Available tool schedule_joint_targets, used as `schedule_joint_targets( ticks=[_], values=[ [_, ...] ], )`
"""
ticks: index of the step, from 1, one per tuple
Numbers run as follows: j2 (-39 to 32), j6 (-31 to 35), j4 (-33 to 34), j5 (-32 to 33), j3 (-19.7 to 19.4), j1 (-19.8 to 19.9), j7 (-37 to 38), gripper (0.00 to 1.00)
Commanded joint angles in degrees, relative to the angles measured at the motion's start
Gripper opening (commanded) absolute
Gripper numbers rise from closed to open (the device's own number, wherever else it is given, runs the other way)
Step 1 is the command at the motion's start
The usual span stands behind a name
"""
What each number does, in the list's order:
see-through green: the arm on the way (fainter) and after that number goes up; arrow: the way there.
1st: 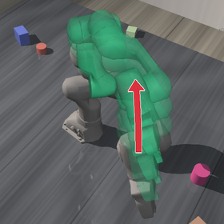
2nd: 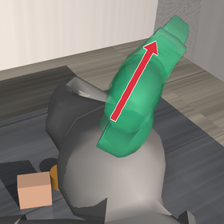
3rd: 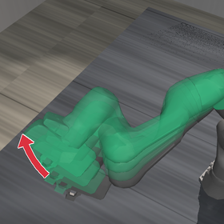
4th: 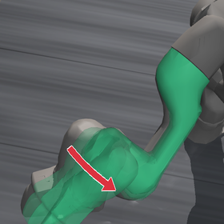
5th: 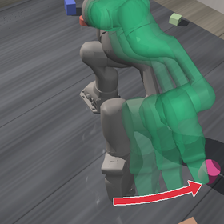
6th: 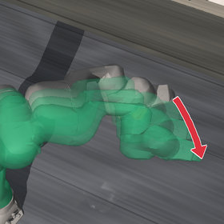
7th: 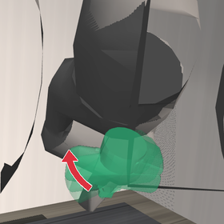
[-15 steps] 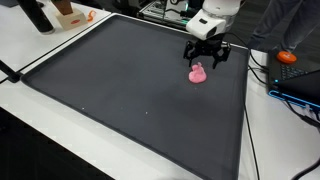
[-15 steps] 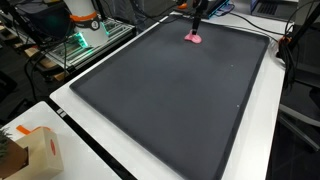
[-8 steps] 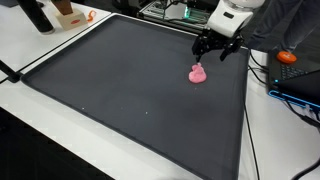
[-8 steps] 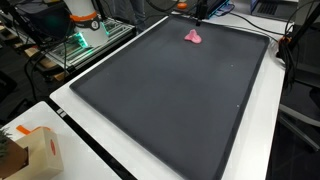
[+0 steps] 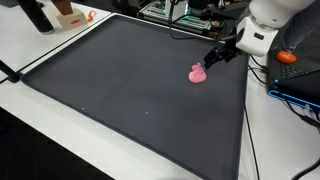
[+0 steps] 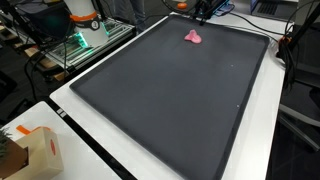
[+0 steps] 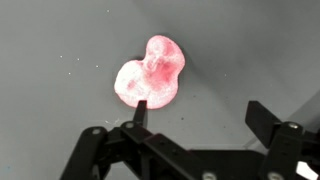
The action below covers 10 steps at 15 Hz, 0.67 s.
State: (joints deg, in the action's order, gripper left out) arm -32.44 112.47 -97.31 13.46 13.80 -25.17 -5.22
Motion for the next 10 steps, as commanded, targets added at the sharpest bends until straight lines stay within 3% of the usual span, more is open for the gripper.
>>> schedule_joint_targets(
  ticks=[1,10],
  values=[
    [-5.64,-5.06,6.96,3.67,0.20,-1.92,-3.73,1.00],
    [-13.15,-11.35,16.91,6.66,-0.21,-4.60,-7.98,1.00]
  ],
)
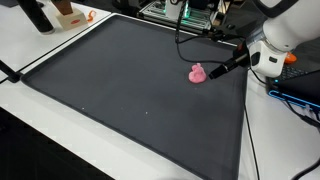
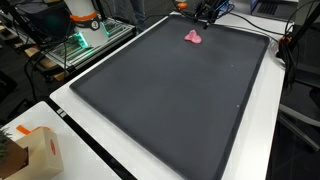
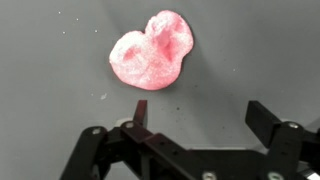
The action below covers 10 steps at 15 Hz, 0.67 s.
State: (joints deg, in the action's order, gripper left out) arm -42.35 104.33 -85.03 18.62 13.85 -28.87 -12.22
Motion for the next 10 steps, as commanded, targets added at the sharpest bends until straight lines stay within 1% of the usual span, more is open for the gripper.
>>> schedule_joint_targets(
  ticks=[1,6,10],
  values=[
    [-3.88,-4.00,5.71,1.06,-0.41,-0.98,-0.23,1.00],
    [-6.84,-6.75,10.70,-0.41,-1.02,-0.58,1.37,1.00],
    [-8.58,-8.08,13.67,-1.55,-1.98,-0.05,4.21,1.00]
  ],
)
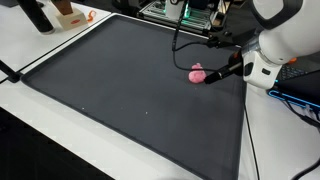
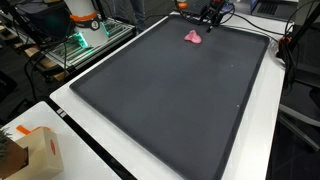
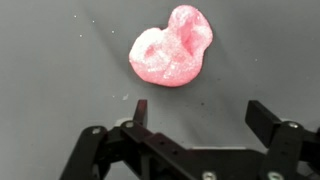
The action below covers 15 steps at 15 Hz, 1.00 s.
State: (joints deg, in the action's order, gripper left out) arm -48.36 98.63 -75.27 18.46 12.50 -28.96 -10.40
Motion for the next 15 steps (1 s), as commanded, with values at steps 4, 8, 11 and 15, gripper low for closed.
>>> schedule_joint_targets(
  ticks=[4,8,11,15],
  values=[
    [-3.68,-2.91,6.00,-4.34,-1.75,1.29,8.36,1.00],
    [-3.68,-2.19,6.47,-8.62,-3.17,3.36,15.60,1.00],
    [-3.03,-1.59,5.87,-12.11,-4.17,5.32,20.73,1.00],
    [-2.22,-0.42,4.71,-16.57,-5.48,7.93,27.71,1.00]
  ],
)
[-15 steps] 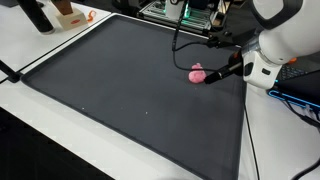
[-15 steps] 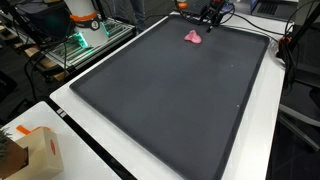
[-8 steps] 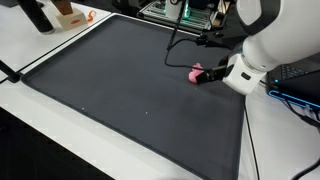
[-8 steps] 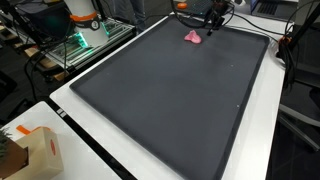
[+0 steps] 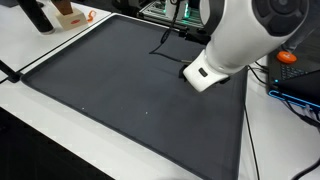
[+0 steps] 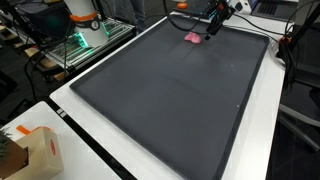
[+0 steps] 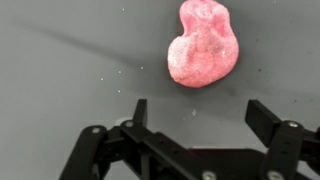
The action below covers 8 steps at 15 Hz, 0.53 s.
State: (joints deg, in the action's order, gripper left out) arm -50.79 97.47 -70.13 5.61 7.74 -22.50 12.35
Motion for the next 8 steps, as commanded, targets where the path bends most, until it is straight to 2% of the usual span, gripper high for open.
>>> schedule_joint_targets(
  ticks=[1,5,8],
  values=[
    [0.46,1.26,-0.86,-4.76,-1.09,1.96,6.87,1.00],
    [3.02,4.76,-5.28,-9.95,-1.80,4.60,13.42,1.00],
    [6.07,10.03,-11.06,-14.04,-2.51,6.05,18.25,1.00]
  ],
)
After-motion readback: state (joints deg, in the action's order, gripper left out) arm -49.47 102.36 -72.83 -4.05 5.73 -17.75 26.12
